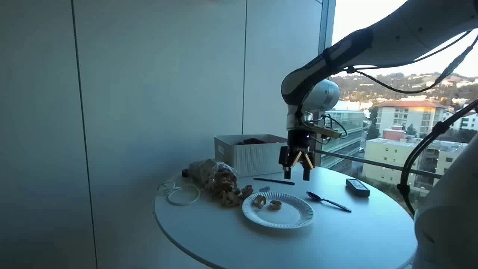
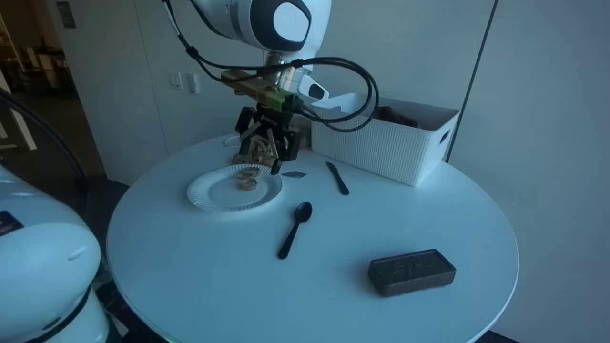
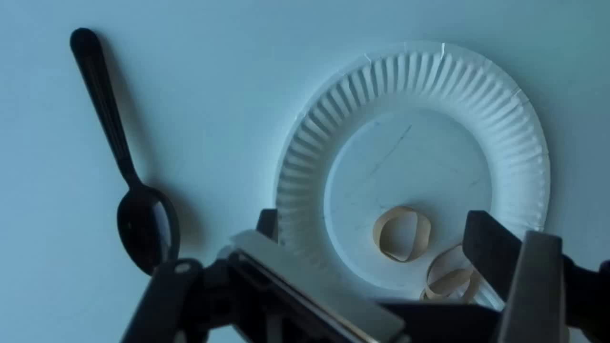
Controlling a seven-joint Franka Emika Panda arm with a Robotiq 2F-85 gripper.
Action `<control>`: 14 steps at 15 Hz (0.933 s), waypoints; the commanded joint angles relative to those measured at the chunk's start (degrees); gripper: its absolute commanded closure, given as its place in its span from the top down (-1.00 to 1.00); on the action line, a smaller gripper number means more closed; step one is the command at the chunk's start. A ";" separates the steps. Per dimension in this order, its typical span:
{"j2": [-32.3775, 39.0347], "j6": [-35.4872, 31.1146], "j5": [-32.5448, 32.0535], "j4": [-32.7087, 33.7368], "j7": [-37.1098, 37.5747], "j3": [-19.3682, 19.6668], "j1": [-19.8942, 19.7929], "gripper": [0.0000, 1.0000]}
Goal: Remove the rubber bangs from the plate and put them in the plastic
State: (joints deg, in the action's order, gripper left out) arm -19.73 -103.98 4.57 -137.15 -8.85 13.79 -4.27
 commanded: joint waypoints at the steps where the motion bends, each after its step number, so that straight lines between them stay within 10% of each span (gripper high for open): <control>1: 0.15 0.10 0.39 0.26 -0.39 -1.25 -1.36 1.00; 14: 0.87 -0.62 0.44 0.20 -0.27 -1.57 -1.02 1.00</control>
State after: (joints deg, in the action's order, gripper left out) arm -19.83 -103.99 4.57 -136.78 -8.85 13.78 -4.27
